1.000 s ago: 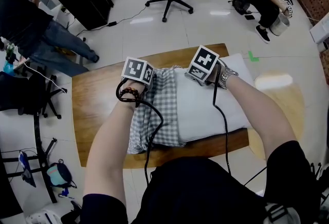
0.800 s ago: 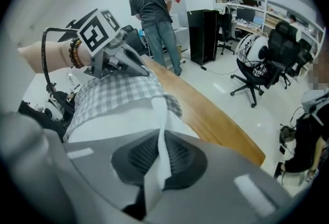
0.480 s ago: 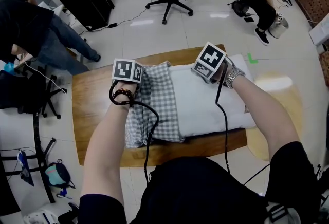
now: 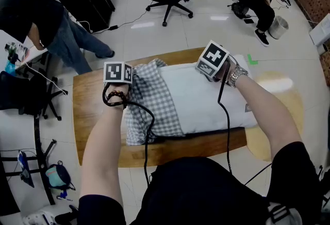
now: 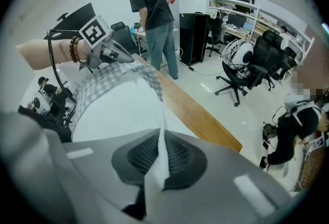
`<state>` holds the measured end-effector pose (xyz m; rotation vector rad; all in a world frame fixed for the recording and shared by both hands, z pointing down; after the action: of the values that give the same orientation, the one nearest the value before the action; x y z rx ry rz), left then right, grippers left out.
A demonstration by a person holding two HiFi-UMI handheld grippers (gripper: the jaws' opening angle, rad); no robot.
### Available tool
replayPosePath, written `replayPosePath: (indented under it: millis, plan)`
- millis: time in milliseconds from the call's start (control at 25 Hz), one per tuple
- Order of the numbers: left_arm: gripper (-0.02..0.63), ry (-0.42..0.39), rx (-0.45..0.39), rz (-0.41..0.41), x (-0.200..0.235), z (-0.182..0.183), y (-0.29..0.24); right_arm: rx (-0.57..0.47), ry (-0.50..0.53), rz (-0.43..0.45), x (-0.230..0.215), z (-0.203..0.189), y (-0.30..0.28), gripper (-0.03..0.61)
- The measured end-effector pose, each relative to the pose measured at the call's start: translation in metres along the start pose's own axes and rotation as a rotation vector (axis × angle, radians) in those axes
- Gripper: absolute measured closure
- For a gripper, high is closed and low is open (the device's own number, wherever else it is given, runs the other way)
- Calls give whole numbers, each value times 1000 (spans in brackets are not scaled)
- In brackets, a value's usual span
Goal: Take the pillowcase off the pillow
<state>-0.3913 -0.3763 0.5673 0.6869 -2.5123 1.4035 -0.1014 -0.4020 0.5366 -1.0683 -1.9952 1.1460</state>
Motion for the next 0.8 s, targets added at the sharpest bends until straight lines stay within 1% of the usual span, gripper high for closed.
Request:
replayPosePath:
  millis: [200,560,680,800]
  plan:
    - [601,29,-19,24,9,-5,8,7,-12,-21,-5,-5,4,568]
    - [600,73,-41,50,23,-14,19,6,-43,-30,-13,-12,8,568]
    - [600,73,-48,60,23,-15,18,2,-47,-34,-14,-14,8,568]
    - [600,61,-57,46,16,-14,16,-4,-51,-24,-10,-14,5,568]
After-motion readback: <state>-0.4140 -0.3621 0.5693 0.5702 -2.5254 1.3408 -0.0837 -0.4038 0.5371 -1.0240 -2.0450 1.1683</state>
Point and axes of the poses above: the fingertips, and each gripper's own axes: y backward along the fingers, x to its left, z out of its top, the point moved 6 cm from there along y, backward along the fingers, and after that the axes turned 14 degrees about -z, right-handed, at the moved point
